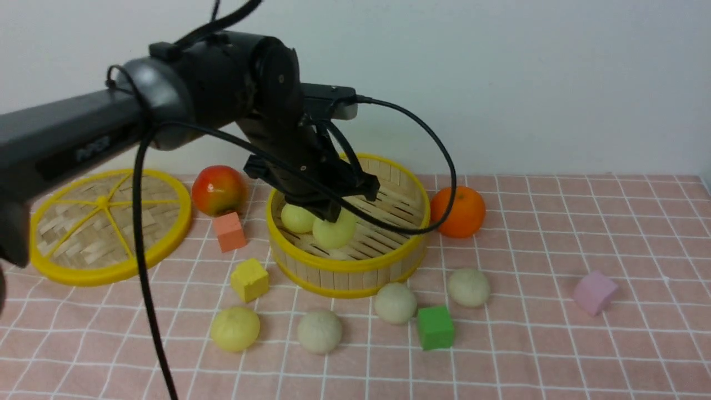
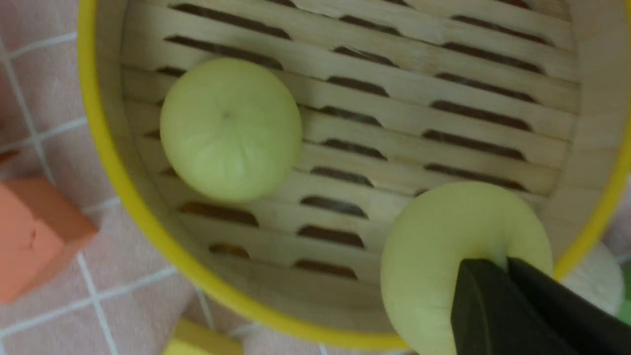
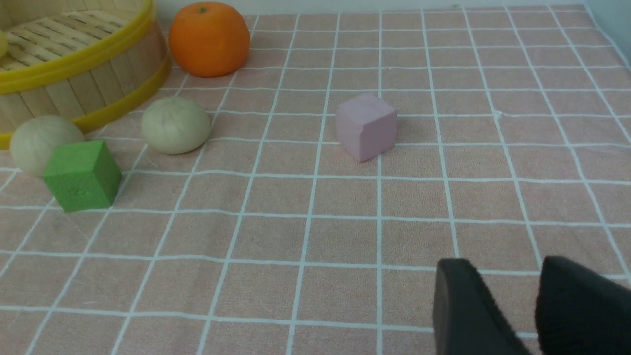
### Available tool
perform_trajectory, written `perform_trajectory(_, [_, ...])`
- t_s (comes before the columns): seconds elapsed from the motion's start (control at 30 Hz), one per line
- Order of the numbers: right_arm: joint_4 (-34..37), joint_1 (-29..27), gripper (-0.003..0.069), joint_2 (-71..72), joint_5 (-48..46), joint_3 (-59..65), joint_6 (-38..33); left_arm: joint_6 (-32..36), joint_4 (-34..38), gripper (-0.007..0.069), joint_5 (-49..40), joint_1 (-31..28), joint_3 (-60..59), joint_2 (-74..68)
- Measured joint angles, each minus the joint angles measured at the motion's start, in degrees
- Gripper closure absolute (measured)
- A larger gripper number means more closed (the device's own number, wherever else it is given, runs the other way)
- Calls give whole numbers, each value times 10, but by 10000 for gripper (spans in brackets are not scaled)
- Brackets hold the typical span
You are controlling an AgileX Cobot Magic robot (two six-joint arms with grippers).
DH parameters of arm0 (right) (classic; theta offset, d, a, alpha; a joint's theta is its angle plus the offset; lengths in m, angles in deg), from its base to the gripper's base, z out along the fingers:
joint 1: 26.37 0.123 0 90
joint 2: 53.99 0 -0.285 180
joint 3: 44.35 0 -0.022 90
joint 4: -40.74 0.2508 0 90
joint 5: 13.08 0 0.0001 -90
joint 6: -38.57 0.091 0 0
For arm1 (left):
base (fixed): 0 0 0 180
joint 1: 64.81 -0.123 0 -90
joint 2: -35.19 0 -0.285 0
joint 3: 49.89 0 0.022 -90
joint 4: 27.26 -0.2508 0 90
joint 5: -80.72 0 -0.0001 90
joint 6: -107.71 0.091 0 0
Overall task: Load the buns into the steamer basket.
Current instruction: Use the left arm to put the steamed stuffed bun into the steamer, then use the left arm to grab a steamed stuffed bun
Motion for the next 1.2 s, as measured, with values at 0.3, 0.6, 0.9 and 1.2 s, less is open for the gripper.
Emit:
perform_trajectory(0.3, [0, 0, 420, 0, 0, 0, 0, 0, -27, 637, -18, -1, 27, -53])
perform_trajectory(0.6, [0, 0, 420, 0, 0, 0, 0, -1, -74, 603, -14, -1, 29, -73])
perform_trajectory(0.9, [0, 0, 420, 0, 0, 0, 0, -7, -59, 204, -70, -1, 63, -66])
perform_trajectory(1.2, [0, 0, 420, 0, 0, 0, 0, -19, -50, 246, -180, -1, 47, 74])
